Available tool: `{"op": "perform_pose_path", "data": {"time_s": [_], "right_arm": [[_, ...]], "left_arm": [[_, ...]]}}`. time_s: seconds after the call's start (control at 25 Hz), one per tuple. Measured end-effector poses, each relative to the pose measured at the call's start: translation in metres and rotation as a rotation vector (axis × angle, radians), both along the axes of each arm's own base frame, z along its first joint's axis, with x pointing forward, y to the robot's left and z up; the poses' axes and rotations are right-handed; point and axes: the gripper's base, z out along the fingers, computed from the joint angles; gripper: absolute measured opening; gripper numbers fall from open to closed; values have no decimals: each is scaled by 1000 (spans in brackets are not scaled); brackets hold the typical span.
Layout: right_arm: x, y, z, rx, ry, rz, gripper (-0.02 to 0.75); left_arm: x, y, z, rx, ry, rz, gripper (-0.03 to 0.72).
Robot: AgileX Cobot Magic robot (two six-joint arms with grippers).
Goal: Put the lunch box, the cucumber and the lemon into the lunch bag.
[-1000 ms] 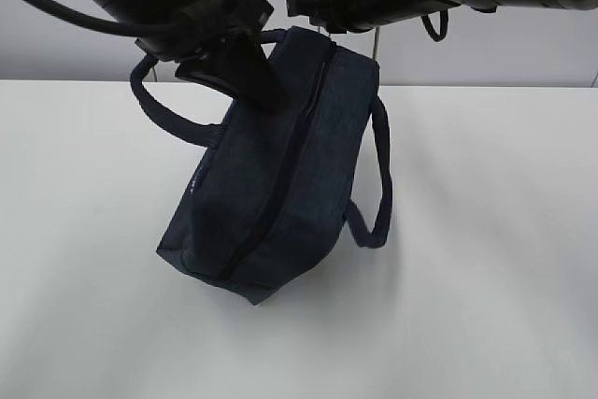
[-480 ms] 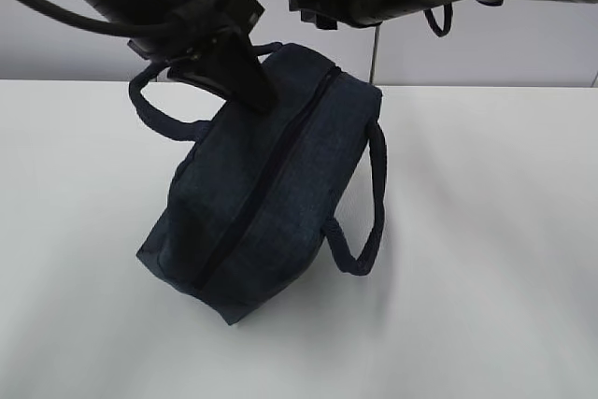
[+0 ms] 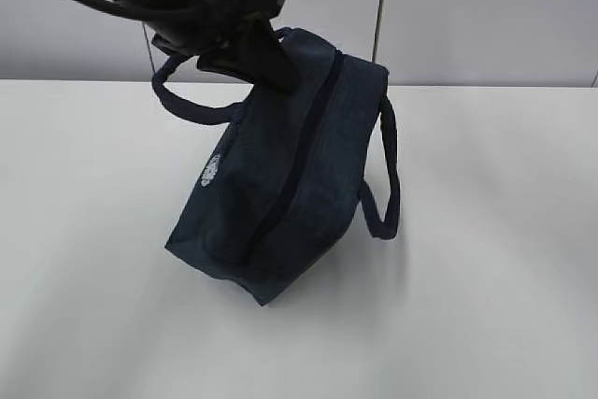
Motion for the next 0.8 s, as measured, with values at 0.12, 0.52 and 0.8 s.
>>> {"op": "perform_pose_path", "data": {"time_s": [0.12, 0.52, 0.8], "right_arm": [[-4, -15, 12, 6, -5, -23, 342], [-14, -25, 26, -2, -17, -27, 342], [-14, -25, 26, -6, -17, -27, 342]], "left_arm": [[10, -6, -9, -51, 12, 54, -9], [43, -16, -42, -181, 62, 213, -9], [65, 1, -62, -198, 119, 302, -9]]}}
